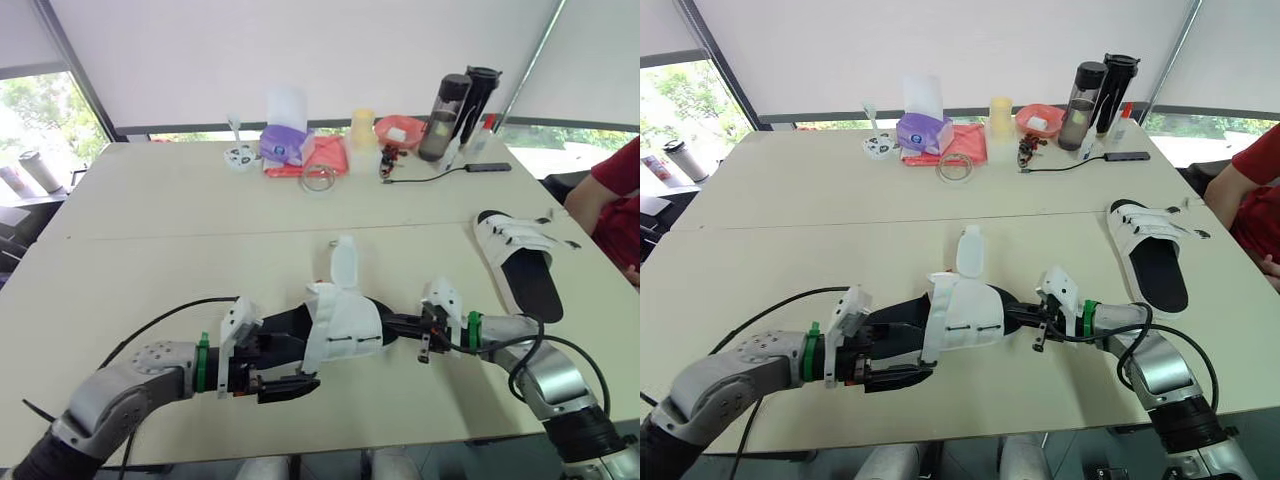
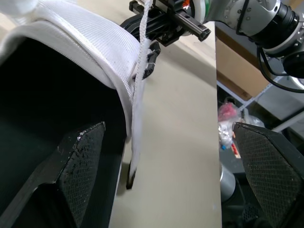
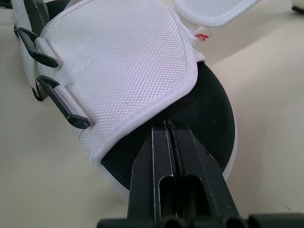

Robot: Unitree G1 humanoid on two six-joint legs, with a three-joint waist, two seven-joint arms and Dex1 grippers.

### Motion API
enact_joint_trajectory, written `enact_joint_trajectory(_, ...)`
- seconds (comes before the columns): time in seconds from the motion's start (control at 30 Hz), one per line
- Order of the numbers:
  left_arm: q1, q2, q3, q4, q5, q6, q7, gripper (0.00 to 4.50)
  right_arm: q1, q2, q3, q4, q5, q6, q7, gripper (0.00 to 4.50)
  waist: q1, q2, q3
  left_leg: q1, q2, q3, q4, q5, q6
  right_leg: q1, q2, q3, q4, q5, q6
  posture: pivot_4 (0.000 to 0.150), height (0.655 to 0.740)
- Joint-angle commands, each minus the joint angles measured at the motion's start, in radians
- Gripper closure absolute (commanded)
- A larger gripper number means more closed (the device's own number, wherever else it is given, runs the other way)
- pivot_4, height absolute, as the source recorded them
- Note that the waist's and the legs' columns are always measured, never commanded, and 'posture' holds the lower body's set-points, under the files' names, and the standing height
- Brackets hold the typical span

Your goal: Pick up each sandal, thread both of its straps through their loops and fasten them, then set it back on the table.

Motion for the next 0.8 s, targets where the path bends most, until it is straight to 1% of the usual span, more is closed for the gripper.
enact_joint_trajectory(0.03,-0.029,-0.025,-0.002,-0.004,0.014,0.032,-0.034,0.06,0.036,-0.012,0.009,-0.024,0.002,0.067,-0.003,4.5,0.0,0.0,0.0,0.0,0.0,0.0,-0.001,0.0,0.0,0.0,0.0,0.0,-0.001,0.0,0.0,0.15,0.74)
enact_joint_trajectory(0.17,-0.055,-0.056,-0.005,-0.021,0.006,0.104,-0.033,0.06,0.054,-0.051,0.018,-0.122,0.011,0.092,0.029,4.5,0.002,0.0,0.0,0.0,0.0,0.0,-0.005,0.0,0.0,-0.001,0.0,-0.001,-0.003,0.0,0.0,0.15,0.74)
enact_joint_trajectory(0.27,-0.059,-0.075,-0.003,-0.044,0.011,0.139,-0.025,0.06,0.052,-0.062,0.017,-0.172,0.033,0.126,0.038,4.5,0.001,0.0,0.0,-0.005,0.0,0.0,-0.005,0.001,0.002,-0.003,0.001,-0.002,-0.004,0.0,0.0,0.15,0.74)
enact_joint_trajectory(0.3,-0.058,-0.081,-0.003,-0.052,0.014,0.149,-0.022,0.57,0.05,-0.064,0.018,-0.182,0.038,0.136,0.042,4.5,0.0,0.0,0.0,-0.007,0.0,0.0,-0.005,0.002,0.002,-0.005,0.001,-0.002,-0.003,0.0,0.0,0.15,0.74)
enact_joint_trajectory(0.33,-0.058,-0.086,-0.002,-0.058,0.016,0.157,-0.019,0.92,0.049,-0.064,0.018,-0.187,0.04,0.144,0.045,4.5,0.0,0.0,0.0,-0.008,0.0,0.0,-0.005,0.002,0.002,-0.005,0.001,-0.002,-0.003,0.0,0.0,0.15,0.74)
enact_joint_trajectory(0.37,-0.058,-0.091,0.0,-0.063,0.017,0.165,-0.015,1.39,0.046,-0.061,0.019,-0.19,0.045,0.151,0.047,4.5,0.001,0.0,0.0,-0.008,0.0,0.0,-0.005,0.002,0.003,-0.006,0.001,-0.002,-0.003,0.0,0.0,0.15,0.74)
enact_joint_trajectory(0.47,-0.06,-0.105,0.004,-0.084,0.013,0.193,0.002,2.84,0.037,-0.043,0.029,-0.189,0.056,0.169,0.049,4.5,0.002,0.0,0.0,-0.009,0.0,0.0,-0.005,0.002,0.002,-0.006,0.001,-0.002,-0.003,0.0,0.0,0.15,0.74)
enact_joint_trajectory(0.53,-0.059,-0.109,0.009,-0.094,0.011,0.208,0.009,3.97,0.025,-0.029,0.048,-0.172,0.044,0.162,0.048,4.5,0.0,0.0,0.0,-0.009,0.0,0.0,-0.005,0.002,0.003,-0.006,0.001,-0.002,-0.004,0.0,0.0,0.15,0.74)
enact_joint_trajectory(0.57,-0.058,-0.109,0.012,-0.098,0.012,0.214,0.011,4.37,0.019,-0.018,0.053,-0.166,0.046,0.164,0.048,4.5,-0.001,0.0,0.0,-0.009,0.0,0.0,-0.005,0.002,0.003,-0.007,0.001,-0.002,-0.003,0.0,0.0,0.15,0.74)
enact_joint_trajectory(0.6,-0.058,-0.108,0.016,-0.099,0.013,0.218,0.011,4.45,0.014,-0.008,0.056,-0.162,0.051,0.169,0.047,4.5,-0.002,0.0,0.0,-0.009,0.0,0.0,-0.005,0.002,0.003,-0.007,0.001,-0.002,-0.003,0.0,0.0,0.15,0.74)
enact_joint_trajectory(0.67,-0.061,-0.104,0.027,-0.094,0.017,0.224,0.008,4.45,0.008,0.007,0.057,-0.16,0.062,0.181,0.045,4.5,-0.002,0.0,0.0,-0.009,0.0,0.0,-0.005,0.002,0.003,-0.007,0.001,-0.002,-0.003,0.0,0.0,0.15,0.74)
enact_joint_trajectory(0.73,-0.072,-0.076,0.055,-0.052,0.032,0.21,-0.031,4.45,0.011,0.016,0.058,-0.168,0.068,0.194,0.044,4.5,-0.002,0.0,0.0,-0.009,0.0,0.0,-0.005,0.002,0.003,-0.007,0.001,-0.002,-0.002,0.0,0.0,0.15,0.74)
enact_joint_trajectory(0.8,-0.121,-0.072,0.098,0.053,0.072,0.16,-0.056,4.45,0.025,0.027,0.065,-0.162,0.056,0.196,0.037,4.5,0.0,0.0,0.0,-0.009,0.0,0.0,-0.005,0.002,0.003,-0.007,0.002,-0.002,-0.002,0.0,0.0,0.15,0.74)
